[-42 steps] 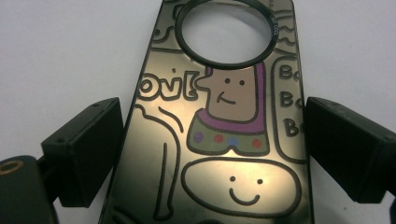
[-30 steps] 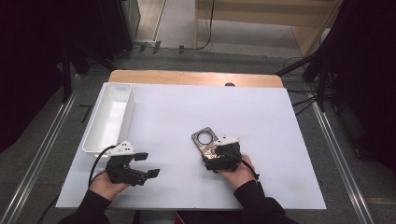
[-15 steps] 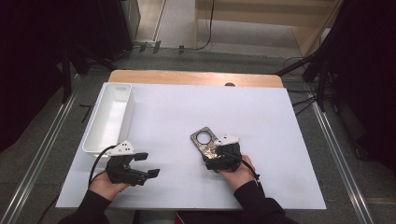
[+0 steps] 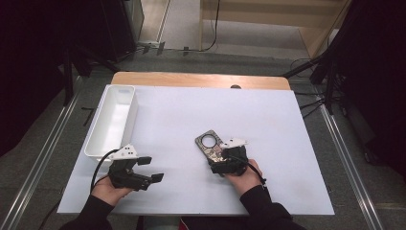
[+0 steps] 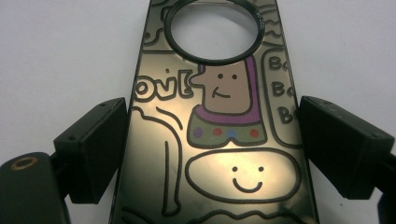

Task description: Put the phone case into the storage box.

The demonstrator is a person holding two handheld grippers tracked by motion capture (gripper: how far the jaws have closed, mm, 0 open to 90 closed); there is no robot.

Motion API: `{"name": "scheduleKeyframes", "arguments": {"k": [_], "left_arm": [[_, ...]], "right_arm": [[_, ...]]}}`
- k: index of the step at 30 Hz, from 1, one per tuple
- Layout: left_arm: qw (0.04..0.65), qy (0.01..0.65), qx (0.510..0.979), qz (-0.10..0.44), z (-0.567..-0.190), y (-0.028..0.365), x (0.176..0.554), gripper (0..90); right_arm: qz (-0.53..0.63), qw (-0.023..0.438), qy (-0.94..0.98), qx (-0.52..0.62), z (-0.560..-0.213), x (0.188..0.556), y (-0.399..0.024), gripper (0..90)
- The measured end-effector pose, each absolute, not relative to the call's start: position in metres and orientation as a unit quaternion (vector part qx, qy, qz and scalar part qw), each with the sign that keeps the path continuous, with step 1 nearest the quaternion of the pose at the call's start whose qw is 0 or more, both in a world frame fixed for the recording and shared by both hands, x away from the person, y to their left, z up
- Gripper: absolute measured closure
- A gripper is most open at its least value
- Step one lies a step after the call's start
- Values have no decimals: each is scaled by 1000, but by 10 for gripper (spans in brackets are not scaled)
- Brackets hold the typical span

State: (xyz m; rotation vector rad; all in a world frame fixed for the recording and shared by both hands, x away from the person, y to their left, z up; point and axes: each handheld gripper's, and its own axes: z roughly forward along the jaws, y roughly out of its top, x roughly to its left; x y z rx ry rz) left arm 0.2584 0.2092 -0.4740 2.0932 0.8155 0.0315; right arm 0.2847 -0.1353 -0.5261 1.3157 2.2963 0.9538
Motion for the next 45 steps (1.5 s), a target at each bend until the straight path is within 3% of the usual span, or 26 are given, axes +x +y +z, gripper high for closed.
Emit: {"name": "scheduleKeyframes", "arguments": {"k": [16,45], "left_arm": [[433,327,840,13,-474,209,258,167],[434,330,838,8,-474,210,259,167]], "right_arm": [[347,114,793,488,-520,289,-142,105],[382,78,776,495,-495,286,-150,107]]}}
